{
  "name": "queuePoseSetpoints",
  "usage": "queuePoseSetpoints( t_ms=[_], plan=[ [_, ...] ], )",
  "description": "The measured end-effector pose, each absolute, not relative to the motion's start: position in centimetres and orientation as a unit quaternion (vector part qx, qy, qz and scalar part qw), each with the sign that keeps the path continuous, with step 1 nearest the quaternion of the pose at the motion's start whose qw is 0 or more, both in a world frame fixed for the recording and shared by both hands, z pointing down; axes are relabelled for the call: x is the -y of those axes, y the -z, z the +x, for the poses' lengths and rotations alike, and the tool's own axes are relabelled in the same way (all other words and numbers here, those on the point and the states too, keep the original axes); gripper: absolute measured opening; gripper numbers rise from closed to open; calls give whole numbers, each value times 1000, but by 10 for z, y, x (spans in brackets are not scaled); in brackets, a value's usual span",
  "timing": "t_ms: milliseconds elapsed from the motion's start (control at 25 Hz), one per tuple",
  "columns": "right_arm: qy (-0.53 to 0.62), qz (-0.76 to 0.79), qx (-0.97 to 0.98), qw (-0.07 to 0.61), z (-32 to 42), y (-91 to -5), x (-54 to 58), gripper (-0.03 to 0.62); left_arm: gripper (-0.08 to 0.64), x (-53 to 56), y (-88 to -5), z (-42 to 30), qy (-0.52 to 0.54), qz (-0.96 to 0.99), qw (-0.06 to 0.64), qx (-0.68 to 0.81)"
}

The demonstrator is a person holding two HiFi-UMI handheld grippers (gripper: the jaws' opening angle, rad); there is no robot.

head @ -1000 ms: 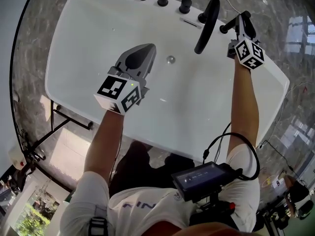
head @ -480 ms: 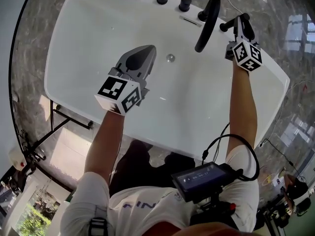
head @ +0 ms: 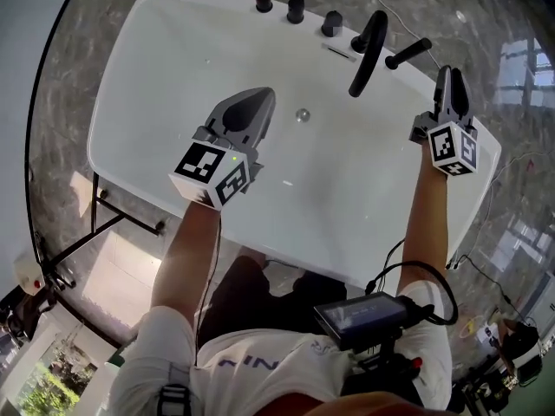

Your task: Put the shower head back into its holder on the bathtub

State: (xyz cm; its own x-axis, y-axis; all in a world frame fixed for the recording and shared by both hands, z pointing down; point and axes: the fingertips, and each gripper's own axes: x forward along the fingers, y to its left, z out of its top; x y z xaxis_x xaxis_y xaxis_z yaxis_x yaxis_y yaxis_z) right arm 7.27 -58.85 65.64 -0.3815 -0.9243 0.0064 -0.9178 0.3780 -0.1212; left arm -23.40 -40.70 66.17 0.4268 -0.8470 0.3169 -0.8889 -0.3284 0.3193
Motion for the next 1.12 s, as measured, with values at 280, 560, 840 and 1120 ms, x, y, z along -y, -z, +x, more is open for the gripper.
queuePoseSetpoints(
  t_ms=[280,560,840,1120],
  plan=[
    [53,-571,-819,22,83,-611,488,43,14,369,-612,-258,-31,820,185,541],
    [95,-569,-817,8,52,-561,387,24,14,322,-552,-247,-20,842,171,511],
    [144,-573,-807,26,41,-505,296,12,14,266,-510,-237,-11,859,196,473],
    [141,-562,-815,13,59,-472,259,12,14,249,-478,-228,8,859,190,475]
  ],
)
